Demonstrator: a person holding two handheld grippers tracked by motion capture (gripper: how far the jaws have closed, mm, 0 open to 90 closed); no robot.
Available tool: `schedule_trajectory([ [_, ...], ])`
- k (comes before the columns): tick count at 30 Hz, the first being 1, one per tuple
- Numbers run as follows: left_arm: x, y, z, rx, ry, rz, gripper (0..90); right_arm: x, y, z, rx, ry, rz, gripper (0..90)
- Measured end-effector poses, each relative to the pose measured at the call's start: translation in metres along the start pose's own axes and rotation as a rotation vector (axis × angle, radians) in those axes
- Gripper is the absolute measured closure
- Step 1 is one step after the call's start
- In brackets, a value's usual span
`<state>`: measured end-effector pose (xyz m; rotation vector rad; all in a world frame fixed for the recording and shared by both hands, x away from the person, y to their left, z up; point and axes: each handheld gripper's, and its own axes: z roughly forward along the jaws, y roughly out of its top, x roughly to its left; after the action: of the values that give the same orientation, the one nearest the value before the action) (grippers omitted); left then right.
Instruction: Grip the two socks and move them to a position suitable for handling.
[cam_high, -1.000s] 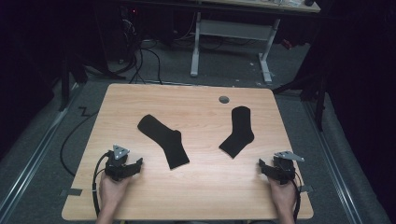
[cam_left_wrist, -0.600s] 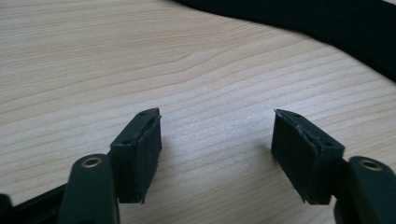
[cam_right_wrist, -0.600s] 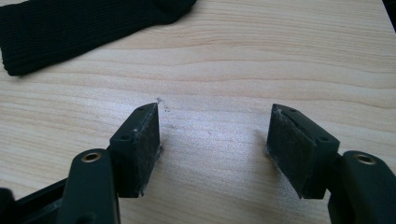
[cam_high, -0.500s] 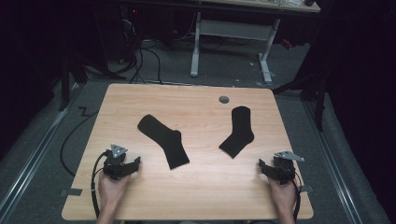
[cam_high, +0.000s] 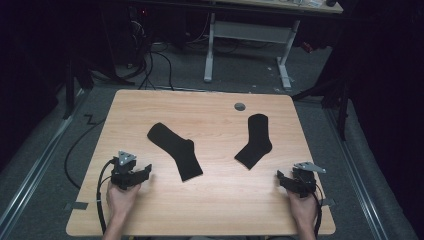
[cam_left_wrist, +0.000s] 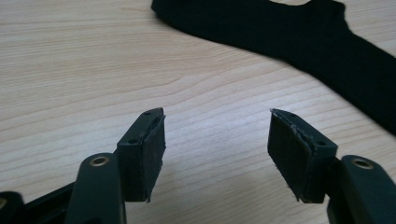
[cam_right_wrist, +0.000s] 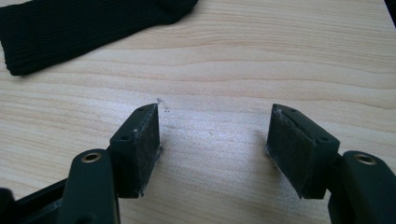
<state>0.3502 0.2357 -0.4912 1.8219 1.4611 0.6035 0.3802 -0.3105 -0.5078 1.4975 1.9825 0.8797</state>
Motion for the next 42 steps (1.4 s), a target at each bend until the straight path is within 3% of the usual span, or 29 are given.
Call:
schedule_trajectory([
  [1, -0.002, 0.003, 0.002, 0.007, -0.001, 0.019, 38.2, 0.0, 0.0, 0.0, 0.0, 0.001, -0.001, 34.9],
  [8, -0.009, 0.011, 0.005, 0.001, -0.022, 0.034, 39.8, 0.0, 0.0, 0.0, 0.0, 0.001, -0.002, 34.9],
  [14, -0.01, 0.013, 0.009, 0.02, -0.043, 0.007, 42.4, -0.001, 0.0, -0.001, -0.003, 0.018, 0.005, 34.8],
  [22, -0.022, 0.027, 0.013, -0.002, -0.077, 0.026, 43.9, 0.0, 0.0, 0.0, 0.0, 0.007, -0.009, 34.8],
  [26, -0.026, 0.034, 0.017, 0.001, -0.075, 0.054, 43.9, 0.0, 0.0, 0.0, 0.0, 0.007, -0.009, 34.9],
  [29, -0.028, 0.035, 0.017, -0.02, -0.083, 0.045, 45.4, 0.0, 0.0, 0.0, 0.0, 0.008, -0.012, 34.9],
  [35, -0.026, 0.035, 0.023, -0.007, -0.083, 0.036, 47.3, 0.0, 0.0, 0.0, 0.0, 0.009, -0.014, 35.2],
  [36, -0.026, 0.035, 0.024, -0.006, -0.108, 0.013, 47.4, 0.001, 0.0, 0.0, 0.001, 0.009, -0.012, 35.2],
  [39, -0.029, 0.036, 0.025, -0.004, -0.132, 0.001, 47.7, 0.0, 0.0, 0.0, 0.0, 0.012, -0.01, 35.2],
  [40, -0.031, 0.038, 0.025, 0.007, -0.132, 0.012, 47.7, 0.0, 0.0, 0.0, 0.0, 0.012, -0.01, 35.2],
  [41, -0.035, 0.042, 0.025, 0.014, -0.113, 0.05, 47.5, -0.001, 0.0, 0.0, -0.002, 0.017, -0.005, 35.2],
  [42, -0.037, 0.045, 0.025, 0.01, -0.115, 0.051, 47.7, -0.001, 0.0, 0.0, -0.001, 0.02, -0.002, 35.3],
])
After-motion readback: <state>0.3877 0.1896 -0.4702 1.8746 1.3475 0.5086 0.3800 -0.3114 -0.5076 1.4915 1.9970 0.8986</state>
